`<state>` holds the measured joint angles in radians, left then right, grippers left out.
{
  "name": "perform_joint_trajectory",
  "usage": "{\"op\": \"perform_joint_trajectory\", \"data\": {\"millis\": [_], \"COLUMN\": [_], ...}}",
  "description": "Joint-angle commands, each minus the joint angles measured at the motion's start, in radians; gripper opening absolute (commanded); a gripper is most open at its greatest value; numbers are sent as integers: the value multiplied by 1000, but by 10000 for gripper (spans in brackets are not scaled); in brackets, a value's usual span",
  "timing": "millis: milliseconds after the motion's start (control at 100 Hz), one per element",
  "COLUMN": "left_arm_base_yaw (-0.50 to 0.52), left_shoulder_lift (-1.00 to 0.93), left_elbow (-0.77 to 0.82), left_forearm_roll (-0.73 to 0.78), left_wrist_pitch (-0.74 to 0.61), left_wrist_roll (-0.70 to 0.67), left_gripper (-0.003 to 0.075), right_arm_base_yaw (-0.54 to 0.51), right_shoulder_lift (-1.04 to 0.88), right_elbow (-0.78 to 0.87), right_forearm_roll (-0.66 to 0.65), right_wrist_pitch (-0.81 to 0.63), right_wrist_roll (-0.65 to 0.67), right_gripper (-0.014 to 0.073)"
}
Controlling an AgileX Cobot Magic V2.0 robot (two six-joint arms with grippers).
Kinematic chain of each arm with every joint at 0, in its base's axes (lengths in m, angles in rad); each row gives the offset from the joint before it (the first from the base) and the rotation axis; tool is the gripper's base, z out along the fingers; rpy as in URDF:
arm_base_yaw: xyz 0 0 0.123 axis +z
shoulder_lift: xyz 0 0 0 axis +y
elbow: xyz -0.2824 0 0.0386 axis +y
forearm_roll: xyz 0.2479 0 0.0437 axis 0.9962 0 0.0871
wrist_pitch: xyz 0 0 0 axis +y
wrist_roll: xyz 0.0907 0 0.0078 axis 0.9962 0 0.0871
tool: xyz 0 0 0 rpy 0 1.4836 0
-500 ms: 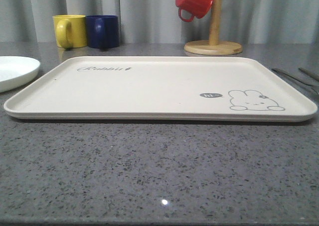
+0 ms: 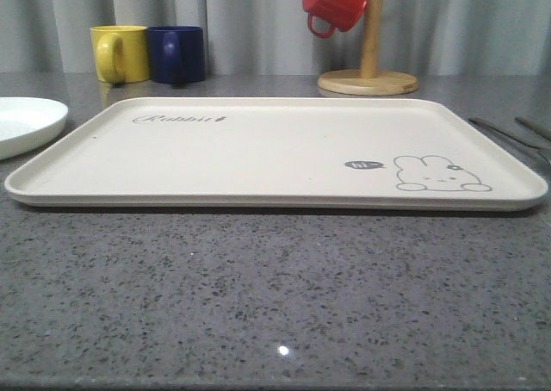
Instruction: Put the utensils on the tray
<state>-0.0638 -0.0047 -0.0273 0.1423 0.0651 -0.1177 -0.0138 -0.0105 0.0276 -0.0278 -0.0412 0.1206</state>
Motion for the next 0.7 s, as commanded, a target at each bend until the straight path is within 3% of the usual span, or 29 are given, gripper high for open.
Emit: {"op": "perform_joint_trajectory", "data": {"millis": [0, 230, 490, 690], "left_arm_base_yaw": [2, 2, 2, 2], "left_shoulder_lift": [1, 182, 486, 694], "left_elbow": [-100, -380, -734, -877], "left_forearm_roll": [0, 0, 8, 8], "left_wrist_pitch": [-29, 114, 430, 622], "left_wrist_roll": [-3, -3, -3, -3], "left_gripper": [-18, -18, -18, -18], "right_arm_base_yaw": [-2, -2, -2, -2], "right_shoulder_lift": [-7, -7, -7, -7], "right_elbow": [-18, -18, -18, -18], "right_forearm_roll": [0, 0, 0, 0], "right_wrist_pitch": [-85, -85, -85, -85], "right_wrist_roll": [-7, -7, -7, -7], "right_gripper": [-68, -68, -68, -68]}}
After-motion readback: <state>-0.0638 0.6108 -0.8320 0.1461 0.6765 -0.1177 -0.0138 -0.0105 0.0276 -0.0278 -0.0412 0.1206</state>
